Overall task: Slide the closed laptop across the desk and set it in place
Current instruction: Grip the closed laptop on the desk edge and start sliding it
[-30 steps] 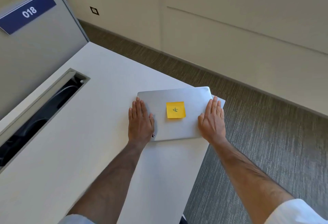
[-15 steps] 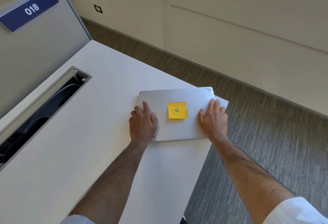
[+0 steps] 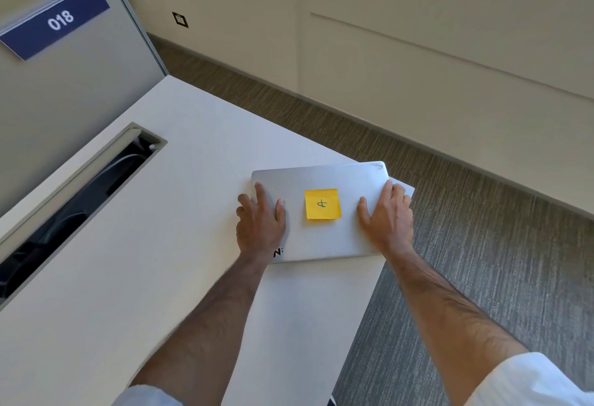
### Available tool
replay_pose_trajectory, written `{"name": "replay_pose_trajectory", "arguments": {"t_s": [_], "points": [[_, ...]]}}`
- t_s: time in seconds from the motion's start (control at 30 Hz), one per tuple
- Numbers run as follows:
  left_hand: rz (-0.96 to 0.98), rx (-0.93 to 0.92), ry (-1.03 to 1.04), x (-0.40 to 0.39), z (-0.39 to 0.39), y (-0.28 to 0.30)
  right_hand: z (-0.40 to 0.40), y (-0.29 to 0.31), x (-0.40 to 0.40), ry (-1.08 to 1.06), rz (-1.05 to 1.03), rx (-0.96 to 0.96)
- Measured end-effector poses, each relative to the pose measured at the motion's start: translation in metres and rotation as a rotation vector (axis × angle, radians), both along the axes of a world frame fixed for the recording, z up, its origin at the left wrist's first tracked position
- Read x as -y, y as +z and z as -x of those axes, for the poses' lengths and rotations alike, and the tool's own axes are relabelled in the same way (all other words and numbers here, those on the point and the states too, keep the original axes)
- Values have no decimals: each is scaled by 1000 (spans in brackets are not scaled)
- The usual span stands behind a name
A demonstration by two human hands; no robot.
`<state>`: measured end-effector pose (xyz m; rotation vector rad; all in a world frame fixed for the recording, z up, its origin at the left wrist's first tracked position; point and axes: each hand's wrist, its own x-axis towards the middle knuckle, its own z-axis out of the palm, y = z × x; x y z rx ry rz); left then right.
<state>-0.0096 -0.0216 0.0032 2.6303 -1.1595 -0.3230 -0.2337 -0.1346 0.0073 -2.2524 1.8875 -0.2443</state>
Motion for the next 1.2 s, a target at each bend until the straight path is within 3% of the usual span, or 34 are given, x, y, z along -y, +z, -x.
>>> {"name": "replay_pose_trajectory", "arguments": {"t_s": [0.23, 0.4, 1.2], "points": [[50, -61, 18, -1, -2, 2, 3, 0, -2, -41, -58, 125], [91, -125, 51, -4, -1, 5, 6, 7, -1, -40, -83, 120], [127, -99, 123, -57, -17, 47, -24, 43, -31, 98, -62, 134]]}}
